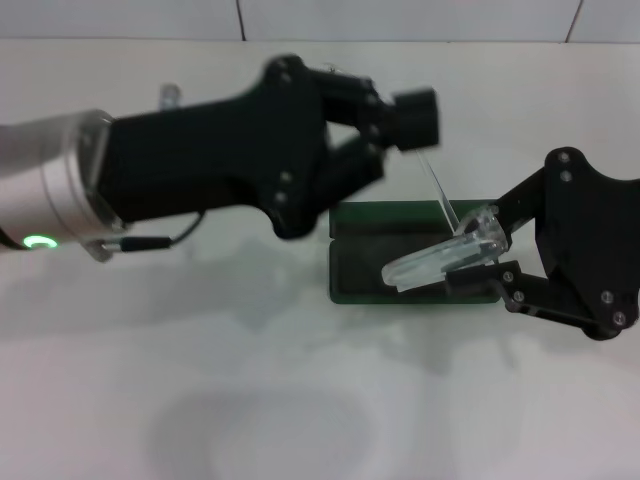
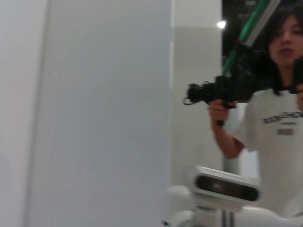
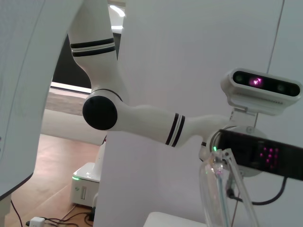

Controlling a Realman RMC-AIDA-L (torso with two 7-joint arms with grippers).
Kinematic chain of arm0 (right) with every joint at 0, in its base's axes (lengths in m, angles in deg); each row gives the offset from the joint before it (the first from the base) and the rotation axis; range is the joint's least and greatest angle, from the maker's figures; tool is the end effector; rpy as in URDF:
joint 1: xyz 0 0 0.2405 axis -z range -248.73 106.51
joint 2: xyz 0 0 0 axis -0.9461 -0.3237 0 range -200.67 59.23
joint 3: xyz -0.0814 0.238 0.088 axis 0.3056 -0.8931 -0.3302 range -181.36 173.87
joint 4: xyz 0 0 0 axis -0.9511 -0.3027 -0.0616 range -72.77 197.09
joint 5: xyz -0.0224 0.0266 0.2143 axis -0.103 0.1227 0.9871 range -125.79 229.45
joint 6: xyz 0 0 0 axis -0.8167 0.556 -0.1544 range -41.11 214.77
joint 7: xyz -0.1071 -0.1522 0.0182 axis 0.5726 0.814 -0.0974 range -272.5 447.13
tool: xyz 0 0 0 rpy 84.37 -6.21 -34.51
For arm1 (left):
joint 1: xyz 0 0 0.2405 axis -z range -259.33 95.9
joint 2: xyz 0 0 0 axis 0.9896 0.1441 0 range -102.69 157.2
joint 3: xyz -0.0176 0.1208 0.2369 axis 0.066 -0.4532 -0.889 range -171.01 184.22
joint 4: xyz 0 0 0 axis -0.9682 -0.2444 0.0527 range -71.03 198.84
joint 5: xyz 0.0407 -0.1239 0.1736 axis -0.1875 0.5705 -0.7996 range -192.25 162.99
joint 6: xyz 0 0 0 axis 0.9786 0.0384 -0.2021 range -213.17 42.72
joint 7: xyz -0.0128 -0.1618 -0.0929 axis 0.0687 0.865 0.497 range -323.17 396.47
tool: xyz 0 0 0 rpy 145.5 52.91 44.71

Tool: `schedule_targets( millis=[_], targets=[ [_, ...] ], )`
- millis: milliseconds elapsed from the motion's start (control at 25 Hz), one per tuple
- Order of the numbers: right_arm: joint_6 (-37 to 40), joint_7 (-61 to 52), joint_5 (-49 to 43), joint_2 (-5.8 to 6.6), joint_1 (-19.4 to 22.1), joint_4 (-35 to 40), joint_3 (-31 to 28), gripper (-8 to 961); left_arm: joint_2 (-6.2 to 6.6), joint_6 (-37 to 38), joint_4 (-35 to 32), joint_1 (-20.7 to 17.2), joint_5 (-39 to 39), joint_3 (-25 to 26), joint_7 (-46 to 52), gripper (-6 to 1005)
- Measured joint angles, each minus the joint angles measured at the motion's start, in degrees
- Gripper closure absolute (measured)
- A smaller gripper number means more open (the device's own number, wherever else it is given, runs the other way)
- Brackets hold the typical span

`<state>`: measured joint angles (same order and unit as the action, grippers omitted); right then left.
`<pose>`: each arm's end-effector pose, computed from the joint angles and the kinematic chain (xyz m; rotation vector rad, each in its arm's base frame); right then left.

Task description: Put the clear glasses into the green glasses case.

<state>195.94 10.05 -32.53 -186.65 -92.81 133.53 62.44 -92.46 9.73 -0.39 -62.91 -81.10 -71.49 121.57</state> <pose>0.1323 0.2800 0.0204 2.9245 0.4474 -1.0093 -0.0992 0.2916 -0.0086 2.7692 0.0757 1.4646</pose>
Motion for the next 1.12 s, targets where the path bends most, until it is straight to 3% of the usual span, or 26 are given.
schedule_targets(
  millis=[520,800,1120],
  targets=[
    [1.76,6.82,5.23,0.00,2.28,2.89,1.32,844,0.20,-0.32,7.82,0.73,-3.85,11.22,-2.37,947],
    [3.05,7.97,7.93,0.05,3.70,5.92,1.32,842,0.22,-1.58,8.00,1.30,-4.48,12.10,-2.62,947],
    [2.48,9.41,8.16,0.00,1.66,4.15,5.13,840,0.04,-1.48,9.22,4.12,-4.15,9.61,-1.79,948]
  ],
)
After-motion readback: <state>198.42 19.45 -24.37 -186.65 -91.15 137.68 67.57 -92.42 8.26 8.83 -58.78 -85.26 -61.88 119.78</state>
